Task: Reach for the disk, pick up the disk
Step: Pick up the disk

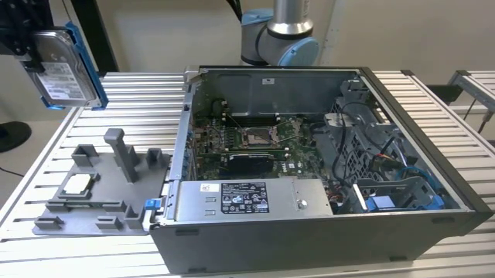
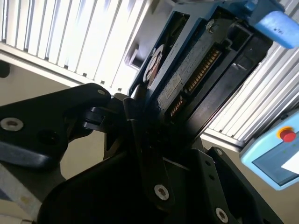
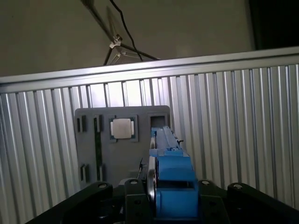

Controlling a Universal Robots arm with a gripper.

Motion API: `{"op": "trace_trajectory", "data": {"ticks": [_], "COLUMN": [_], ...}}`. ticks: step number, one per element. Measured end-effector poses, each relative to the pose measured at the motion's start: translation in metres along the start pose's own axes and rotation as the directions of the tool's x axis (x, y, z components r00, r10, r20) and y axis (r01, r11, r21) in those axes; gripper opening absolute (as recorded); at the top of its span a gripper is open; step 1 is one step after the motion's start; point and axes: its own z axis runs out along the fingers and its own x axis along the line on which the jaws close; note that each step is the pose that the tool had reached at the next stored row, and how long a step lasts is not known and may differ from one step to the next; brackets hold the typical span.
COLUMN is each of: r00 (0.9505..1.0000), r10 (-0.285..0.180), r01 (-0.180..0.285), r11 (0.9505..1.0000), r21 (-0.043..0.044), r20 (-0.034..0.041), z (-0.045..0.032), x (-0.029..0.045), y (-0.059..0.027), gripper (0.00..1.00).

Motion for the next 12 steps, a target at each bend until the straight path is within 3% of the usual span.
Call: {"op": "trace_trajectory", "data": {"ticks": [12], "r00": [1.0], "r10": [-0.001], "r01": [0.001], "r11": [1.0], "r21": [0.0], "r20": [0.0], "z": [-0.0449], "x": [-0.0002], "y": [0.0003], "gripper": [0.0]}}
